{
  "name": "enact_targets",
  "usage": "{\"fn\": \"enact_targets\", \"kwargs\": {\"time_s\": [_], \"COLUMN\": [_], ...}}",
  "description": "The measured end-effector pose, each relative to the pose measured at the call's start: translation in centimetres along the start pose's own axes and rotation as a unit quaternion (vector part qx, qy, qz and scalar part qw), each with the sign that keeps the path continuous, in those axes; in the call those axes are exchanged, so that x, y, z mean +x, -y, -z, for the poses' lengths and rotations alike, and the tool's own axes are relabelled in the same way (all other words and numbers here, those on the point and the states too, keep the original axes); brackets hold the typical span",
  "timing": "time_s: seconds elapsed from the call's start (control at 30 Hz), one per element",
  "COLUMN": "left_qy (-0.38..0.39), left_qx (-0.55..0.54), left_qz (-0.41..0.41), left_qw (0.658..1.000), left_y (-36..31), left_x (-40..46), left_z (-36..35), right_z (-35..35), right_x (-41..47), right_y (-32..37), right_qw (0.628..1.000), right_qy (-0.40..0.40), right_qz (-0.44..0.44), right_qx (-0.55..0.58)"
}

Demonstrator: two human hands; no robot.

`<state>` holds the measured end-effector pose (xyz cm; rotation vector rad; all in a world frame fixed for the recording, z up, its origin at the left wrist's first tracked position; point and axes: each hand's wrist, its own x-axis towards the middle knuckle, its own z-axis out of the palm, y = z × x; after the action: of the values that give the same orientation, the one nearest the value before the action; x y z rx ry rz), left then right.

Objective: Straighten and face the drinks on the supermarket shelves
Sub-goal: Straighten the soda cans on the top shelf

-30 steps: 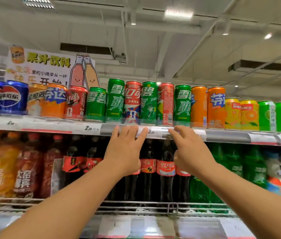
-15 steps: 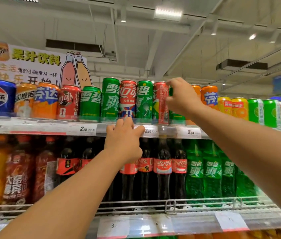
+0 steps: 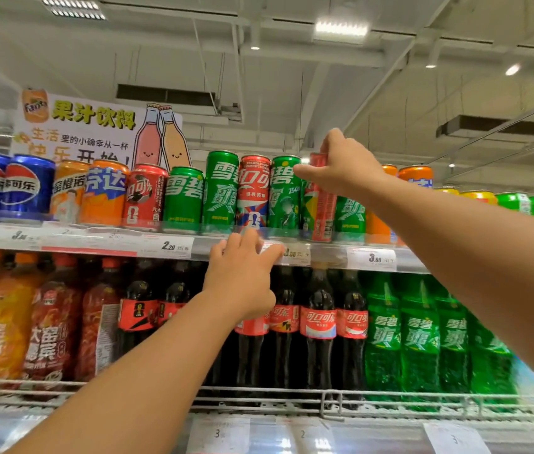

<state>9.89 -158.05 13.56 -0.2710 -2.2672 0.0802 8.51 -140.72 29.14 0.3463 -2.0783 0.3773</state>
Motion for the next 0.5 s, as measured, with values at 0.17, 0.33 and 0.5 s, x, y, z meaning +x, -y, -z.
{"fn": "enact_targets", "kwargs": {"time_s": [0.17, 0.33, 0.5], "left_qy": [0.008, 0.04, 0.11], "left_qx": [-0.003, -0.014, -0.023], "left_qz": [0.003, 0.01, -0.014], "left_qw": [1.0, 0.999, 0.994], "left_y": [-0.2, -0.4, 0.1], "left_x": [-0.2, -0.5, -1.0], "left_z": [0.3, 0.9, 2.2], "right_z": [-0.2, 0.3, 3.2], "right_x": [-0.7, -1.9, -3.0], "right_y": [-0.2, -0.3, 0.0], "right_qw": [0.994, 0.988, 0.978], "right_qy": [-0.038, -0.034, -0.028], "right_qz": [-0.072, -0.106, -0.045], "right_qx": [0.078, 0.108, 0.204]}}
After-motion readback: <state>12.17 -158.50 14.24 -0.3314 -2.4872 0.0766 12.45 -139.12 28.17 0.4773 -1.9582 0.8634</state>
